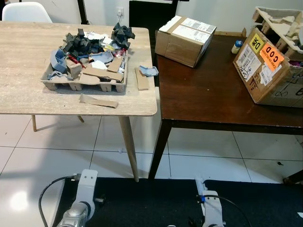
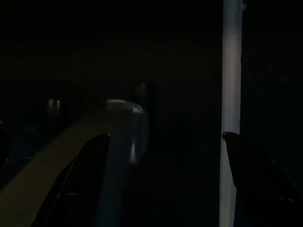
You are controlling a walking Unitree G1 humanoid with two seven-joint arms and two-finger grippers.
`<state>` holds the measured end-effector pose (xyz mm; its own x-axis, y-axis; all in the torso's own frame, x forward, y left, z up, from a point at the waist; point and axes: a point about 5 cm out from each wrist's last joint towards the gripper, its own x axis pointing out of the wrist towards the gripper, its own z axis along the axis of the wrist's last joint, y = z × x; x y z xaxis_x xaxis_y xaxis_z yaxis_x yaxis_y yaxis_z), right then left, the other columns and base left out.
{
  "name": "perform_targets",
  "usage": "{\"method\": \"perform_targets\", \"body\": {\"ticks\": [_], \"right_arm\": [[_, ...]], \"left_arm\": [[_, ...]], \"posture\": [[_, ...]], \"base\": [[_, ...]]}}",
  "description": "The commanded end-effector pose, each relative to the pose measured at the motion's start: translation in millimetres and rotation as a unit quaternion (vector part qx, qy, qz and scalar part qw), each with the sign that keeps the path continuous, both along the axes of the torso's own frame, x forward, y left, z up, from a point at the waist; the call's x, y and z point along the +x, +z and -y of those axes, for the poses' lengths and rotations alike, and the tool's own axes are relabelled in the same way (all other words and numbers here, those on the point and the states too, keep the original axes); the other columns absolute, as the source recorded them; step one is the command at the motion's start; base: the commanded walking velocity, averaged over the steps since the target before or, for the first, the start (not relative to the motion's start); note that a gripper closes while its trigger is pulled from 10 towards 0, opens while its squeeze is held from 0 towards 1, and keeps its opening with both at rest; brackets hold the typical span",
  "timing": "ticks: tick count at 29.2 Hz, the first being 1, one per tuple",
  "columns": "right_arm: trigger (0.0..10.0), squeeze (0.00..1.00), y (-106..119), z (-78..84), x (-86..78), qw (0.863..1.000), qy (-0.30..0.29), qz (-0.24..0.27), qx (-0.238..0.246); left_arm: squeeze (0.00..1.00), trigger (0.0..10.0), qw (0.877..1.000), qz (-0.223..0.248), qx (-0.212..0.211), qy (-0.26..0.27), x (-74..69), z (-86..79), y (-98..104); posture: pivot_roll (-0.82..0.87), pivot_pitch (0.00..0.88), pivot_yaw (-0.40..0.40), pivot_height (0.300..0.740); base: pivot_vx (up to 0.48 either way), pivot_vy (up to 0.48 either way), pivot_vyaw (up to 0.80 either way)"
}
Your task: Picking trash to rubbish bin
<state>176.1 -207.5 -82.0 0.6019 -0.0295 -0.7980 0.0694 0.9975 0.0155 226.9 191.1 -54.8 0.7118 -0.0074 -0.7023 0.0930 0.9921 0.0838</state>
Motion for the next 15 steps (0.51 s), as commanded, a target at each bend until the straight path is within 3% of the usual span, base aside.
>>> {"method": "perform_targets", "body": {"ticks": [1,13,15], "right_arm": [[10.0,0.00,-3,5.1,-8.2,1.000,-0.008,-0.013,-0.003],[10.0,0.00,-6,9.7,-19.1,1.000,0.002,-0.020,-0.004],[10.0,0.00,-8,7.8,-21.9,0.999,0.015,-0.028,-0.005]], "left_arm": [[0.00,10.0,1.000,-0.017,0.005,-0.011,-10.1,-0.4,-6],[0.00,10.0,0.999,-0.026,0.016,-0.045,-19.8,9.8,-13],[0.00,10.0,0.997,-0.035,0.024,-0.070,-22.8,11.9,-14]], "posture": [[0.02,0.153,-0.034,0.740],[0.02,0.171,-0.052,0.740],[0.03,0.166,-0.048,0.740]], "base": [[0.000,0.000,0.00],[0.000,0.000,0.00],[0.000,0.000,0.00]]}}
